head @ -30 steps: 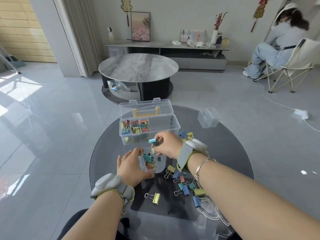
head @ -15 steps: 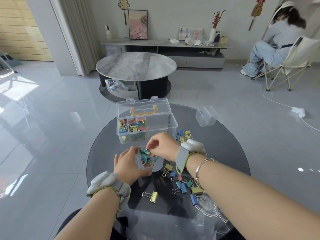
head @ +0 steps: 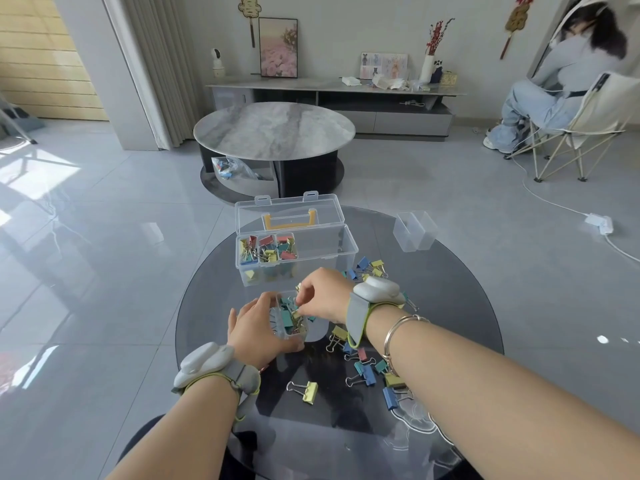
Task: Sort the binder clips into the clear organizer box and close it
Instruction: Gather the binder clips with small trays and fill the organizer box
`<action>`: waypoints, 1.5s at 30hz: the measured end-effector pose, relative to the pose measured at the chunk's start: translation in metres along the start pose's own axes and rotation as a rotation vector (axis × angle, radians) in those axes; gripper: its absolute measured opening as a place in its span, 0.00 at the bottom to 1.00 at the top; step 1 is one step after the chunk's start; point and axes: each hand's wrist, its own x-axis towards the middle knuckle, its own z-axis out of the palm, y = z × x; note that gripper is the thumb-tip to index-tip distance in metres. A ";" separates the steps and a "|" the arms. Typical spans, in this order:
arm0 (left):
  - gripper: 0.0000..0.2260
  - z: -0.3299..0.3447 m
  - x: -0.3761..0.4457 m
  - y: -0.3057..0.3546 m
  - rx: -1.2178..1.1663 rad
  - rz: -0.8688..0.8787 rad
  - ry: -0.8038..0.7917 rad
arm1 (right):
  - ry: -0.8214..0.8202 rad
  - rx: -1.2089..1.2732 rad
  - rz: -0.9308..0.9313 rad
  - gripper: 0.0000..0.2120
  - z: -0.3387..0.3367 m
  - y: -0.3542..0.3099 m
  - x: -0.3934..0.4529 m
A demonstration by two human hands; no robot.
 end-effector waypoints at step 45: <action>0.32 -0.005 0.003 -0.012 -0.057 -0.016 0.023 | -0.076 -0.414 0.112 0.17 0.037 0.024 0.027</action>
